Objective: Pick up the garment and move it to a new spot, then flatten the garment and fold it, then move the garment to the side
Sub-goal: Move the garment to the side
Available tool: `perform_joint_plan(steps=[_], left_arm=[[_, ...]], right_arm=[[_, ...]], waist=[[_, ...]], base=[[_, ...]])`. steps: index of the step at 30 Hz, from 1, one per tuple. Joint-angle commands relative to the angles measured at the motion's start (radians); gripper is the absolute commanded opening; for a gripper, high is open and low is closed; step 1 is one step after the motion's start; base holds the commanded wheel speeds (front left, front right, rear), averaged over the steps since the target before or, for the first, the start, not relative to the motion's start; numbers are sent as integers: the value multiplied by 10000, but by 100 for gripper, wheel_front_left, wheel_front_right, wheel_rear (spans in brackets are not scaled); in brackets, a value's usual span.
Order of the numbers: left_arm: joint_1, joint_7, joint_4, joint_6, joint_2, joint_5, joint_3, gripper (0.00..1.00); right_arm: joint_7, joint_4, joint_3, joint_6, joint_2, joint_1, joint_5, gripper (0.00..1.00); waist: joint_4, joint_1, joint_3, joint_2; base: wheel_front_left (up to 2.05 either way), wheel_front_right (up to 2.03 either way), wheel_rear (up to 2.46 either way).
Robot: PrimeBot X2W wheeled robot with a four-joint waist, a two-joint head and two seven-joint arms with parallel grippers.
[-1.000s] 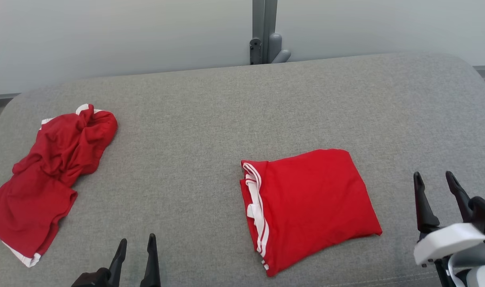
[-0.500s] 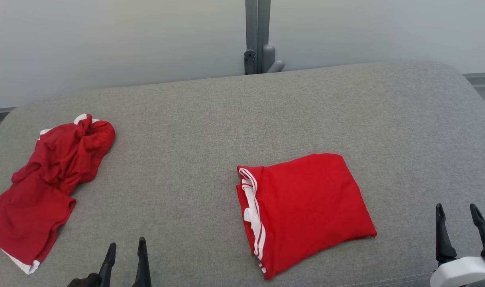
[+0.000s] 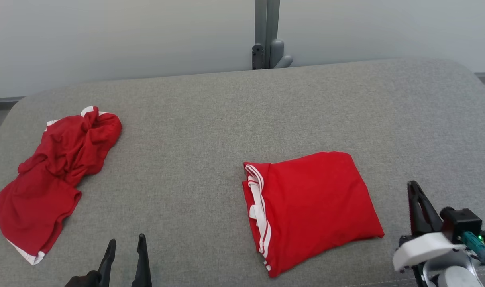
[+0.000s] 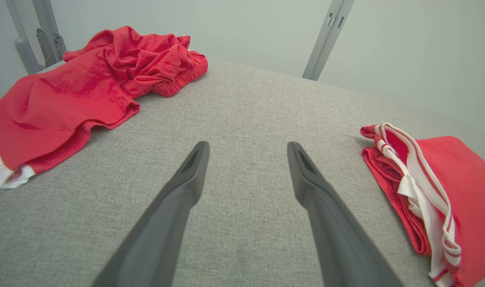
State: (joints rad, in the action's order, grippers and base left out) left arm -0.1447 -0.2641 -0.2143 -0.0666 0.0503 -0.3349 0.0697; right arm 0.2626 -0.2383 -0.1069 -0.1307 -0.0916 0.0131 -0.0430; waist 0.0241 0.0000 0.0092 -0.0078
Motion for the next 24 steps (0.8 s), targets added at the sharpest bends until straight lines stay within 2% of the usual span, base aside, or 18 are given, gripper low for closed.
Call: perform_joint_plan(steps=[1, 4, 9, 16, 24], left_arm=[[286, 0, 76, -38, 7, -62, 41, 100], [510, 0, 132, -65, 6, -83, 175, 100], [898, 0, 63, -125, 9, -101, 420, 100], [1324, 0, -8, -175, 7, -36, 572, 100], [1397, 0, -137, -157, 7, -114, 678, 100]], right_arm=[[27, -234, 298, 0, 3, 489, 133, 0], [27, -691, 748, 0, 53, 1127, 338, 0], [-54, -2403, 1846, 2, 239, 2609, 685, 0], [-28, -4647, 2846, 2, 382, 4121, 810, 0], [17, -5786, 4622, 2, 387, 4892, -314, 0]], waist=[[179, 0, 391, 78], [344, 0, 749, 78], [777, 0, 1322, 78], [1380, 0, 1826, 78], [1729, 0, 1920, 78]], base=[[0, 0, 0], [0, 0, 0], [0, 0, 0], [0, 0, 0], [0, 0, 0]])
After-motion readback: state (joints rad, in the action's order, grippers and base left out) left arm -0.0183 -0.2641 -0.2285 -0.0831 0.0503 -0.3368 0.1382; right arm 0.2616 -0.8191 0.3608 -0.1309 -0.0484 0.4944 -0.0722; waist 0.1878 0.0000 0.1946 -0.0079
